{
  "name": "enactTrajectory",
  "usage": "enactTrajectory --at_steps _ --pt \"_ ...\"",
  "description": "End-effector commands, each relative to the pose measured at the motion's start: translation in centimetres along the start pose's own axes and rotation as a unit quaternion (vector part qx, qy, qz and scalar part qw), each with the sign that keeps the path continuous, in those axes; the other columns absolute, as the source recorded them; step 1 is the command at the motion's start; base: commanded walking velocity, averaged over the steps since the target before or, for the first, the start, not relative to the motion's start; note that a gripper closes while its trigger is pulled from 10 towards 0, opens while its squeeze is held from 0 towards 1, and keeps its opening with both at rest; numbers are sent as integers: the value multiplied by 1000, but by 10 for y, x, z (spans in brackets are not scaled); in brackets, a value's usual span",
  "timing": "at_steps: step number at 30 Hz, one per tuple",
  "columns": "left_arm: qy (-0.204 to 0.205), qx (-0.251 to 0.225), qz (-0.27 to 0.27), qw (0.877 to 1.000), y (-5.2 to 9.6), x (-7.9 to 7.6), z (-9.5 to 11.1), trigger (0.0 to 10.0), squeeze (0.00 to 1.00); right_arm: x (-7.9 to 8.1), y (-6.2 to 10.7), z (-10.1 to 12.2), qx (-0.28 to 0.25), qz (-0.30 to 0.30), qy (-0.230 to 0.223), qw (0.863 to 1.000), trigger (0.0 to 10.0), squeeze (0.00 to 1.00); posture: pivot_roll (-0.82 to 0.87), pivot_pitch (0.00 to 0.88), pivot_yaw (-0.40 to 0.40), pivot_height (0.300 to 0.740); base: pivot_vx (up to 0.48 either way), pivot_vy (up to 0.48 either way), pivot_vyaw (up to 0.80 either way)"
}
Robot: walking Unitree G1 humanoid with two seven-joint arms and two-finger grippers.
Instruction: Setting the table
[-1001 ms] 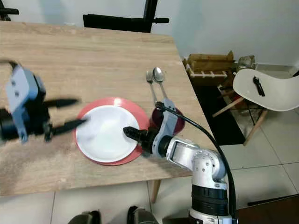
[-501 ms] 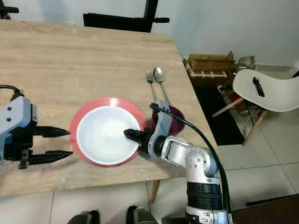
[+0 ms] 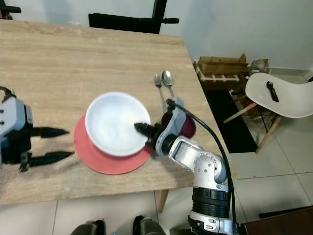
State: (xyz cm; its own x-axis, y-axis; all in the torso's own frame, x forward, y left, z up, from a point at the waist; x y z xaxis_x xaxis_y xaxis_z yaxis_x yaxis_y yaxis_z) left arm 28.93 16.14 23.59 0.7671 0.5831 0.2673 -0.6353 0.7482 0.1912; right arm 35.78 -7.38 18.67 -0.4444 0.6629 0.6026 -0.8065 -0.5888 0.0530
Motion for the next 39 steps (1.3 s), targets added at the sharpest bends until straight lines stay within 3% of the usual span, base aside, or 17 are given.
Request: enactTrajectory --at_steps 1,4,7,9,13,16,20,21,22,25,34,39 --pt "18 -20 67 997 2 18 5 10000 0 14 8 23 -67 15 25 997 10000 0 50 101 -62 740 0 0 0" --pt "59 -71 131 987 3 31 17 10000 0 35 17 34 -117 31 26 992 10000 0 41 102 -54 740 0 0 0" --pt "87 -103 185 973 1 40 20 10000 0 51 23 28 -130 45 20 990 10000 0 36 102 -46 740 0 0 0" --pt "92 -110 197 970 1 43 21 10000 0 54 24 26 -131 48 21 990 10000 0 36 102 -46 740 0 0 0" --pt "121 -132 253 951 -9 52 20 10000 0 67 27 14 -125 74 29 989 10000 0 20 98 -39 740 0 0 0" --pt "132 -134 284 940 -16 56 19 10000 0 70 30 21 -150 69 49 985 10000 0 19 96 -40 740 0 0 0" --pt "131 -130 299 936 -20 56 16 10000 0 63 34 41 -198 24 98 975 10000 0 8 92 -38 740 0 0 0" --pt "136 -126 308 933 -22 56 14 10000 0 53 36 50 -219 -17 120 968 10000 0 0 91 -34 740 0 0 0" --pt "136 -126 308 933 -22 56 14 10000 0 53 36 50 -219 -17 120 968 10000 0 0 91 -34 740 0 0 0" --pt "132 -112 314 933 -25 54 7 10000 0 32 40 57 -240 -84 140 957 10000 0 0 87 -28 740 0 0 0" --pt "148 -96 333 926 -32 51 -6 10000 0 -2 43 61 -247 -176 201 932 10000 0 -15 76 -13 740 0 0 0" --pt "152 -97 342 922 -36 55 -8 10000 0 -10 45 62 -253 -191 211 925 10000 0 -16 68 -10 740 0 0 0"
Point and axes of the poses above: a point about 5 cm out from each wrist's last joint towards the gripper, its own y axis pointing back from the gripper into the wrist, its own z axis along the axis of the wrist's last joint, x = y × z, the point moved 6 cm from there along -y, pointing out of the wrist towards the gripper, and after that the axes turned 4 degrees about y, right-handed, at the moved point
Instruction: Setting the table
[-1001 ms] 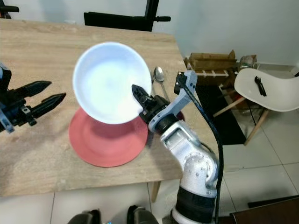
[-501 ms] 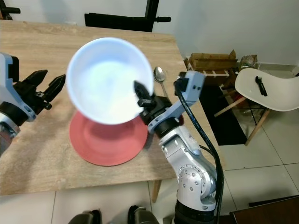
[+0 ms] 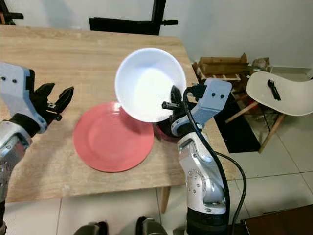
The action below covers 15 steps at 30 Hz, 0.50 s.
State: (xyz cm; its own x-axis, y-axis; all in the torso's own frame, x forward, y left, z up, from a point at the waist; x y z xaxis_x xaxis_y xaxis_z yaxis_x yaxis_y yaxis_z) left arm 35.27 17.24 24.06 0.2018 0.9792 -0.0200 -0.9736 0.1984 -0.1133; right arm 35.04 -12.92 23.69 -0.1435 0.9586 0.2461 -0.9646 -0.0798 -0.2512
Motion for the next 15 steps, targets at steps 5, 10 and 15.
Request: enactTrajectory --at_steps 5,10,15 --pt "8 9 5 1000 -4 -7 -9 10000 0 -11 0 -5 -1 -24 8 1000 10000 0 -19 63 -9 740 0 0 0" --pt "12 7 5 1000 -6 -8 -10 10000 0 -15 -2 -8 -3 -30 11 999 10000 0 -22 58 -7 740 0 0 0" --pt "14 7 10 1000 -7 -8 -12 10000 0 -18 -2 -10 -2 -32 15 999 10000 0 -21 53 -4 740 0 0 0"
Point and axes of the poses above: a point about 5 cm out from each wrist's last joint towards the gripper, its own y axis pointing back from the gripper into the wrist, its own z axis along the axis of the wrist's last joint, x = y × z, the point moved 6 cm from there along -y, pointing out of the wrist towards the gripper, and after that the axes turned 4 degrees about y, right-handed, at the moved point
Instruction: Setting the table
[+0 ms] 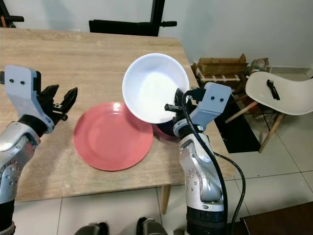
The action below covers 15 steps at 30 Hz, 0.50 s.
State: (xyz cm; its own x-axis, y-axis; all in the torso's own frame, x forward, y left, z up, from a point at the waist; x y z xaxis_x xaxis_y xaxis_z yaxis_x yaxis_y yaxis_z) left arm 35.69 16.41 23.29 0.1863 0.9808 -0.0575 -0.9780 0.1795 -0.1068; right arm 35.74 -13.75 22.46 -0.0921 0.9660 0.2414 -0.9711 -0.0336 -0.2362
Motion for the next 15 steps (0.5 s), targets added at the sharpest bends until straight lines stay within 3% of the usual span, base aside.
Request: enactTrajectory --at_steps 1,15 --pt "-2 4 2 1000 -2 -1 -4 10000 0 -6 1 0 -4 -8 6 1000 10000 0 -21 53 -4 740 0 0 0" --pt "-5 3 0 1000 -6 -7 -7 10000 0 -13 1 -4 -5 -17 13 1000 10000 0 -29 39 5 740 0 0 0"
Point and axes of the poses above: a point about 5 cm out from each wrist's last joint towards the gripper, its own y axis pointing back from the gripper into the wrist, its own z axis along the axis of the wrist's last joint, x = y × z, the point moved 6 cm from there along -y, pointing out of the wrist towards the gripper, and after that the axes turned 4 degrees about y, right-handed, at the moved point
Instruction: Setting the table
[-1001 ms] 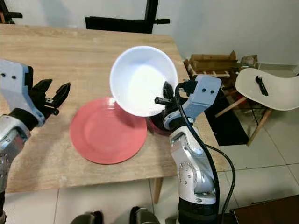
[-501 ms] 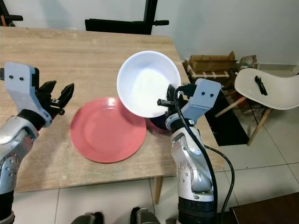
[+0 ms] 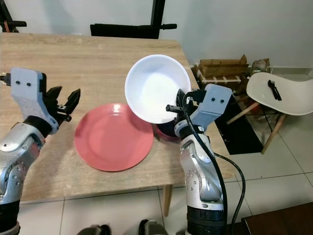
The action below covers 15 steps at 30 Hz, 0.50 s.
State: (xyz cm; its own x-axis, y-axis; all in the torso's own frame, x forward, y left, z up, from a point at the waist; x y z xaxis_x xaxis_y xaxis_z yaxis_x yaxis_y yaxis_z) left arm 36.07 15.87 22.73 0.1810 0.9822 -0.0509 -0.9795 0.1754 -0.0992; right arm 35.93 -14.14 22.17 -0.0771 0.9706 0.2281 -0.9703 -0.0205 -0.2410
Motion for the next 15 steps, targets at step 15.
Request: enactTrajectory --at_steps 15 --pt "-1 -1 -6 1000 -3 -4 -1 10000 0 -11 2 -4 5 -16 0 1000 10000 0 -32 44 9 740 0 0 -567"
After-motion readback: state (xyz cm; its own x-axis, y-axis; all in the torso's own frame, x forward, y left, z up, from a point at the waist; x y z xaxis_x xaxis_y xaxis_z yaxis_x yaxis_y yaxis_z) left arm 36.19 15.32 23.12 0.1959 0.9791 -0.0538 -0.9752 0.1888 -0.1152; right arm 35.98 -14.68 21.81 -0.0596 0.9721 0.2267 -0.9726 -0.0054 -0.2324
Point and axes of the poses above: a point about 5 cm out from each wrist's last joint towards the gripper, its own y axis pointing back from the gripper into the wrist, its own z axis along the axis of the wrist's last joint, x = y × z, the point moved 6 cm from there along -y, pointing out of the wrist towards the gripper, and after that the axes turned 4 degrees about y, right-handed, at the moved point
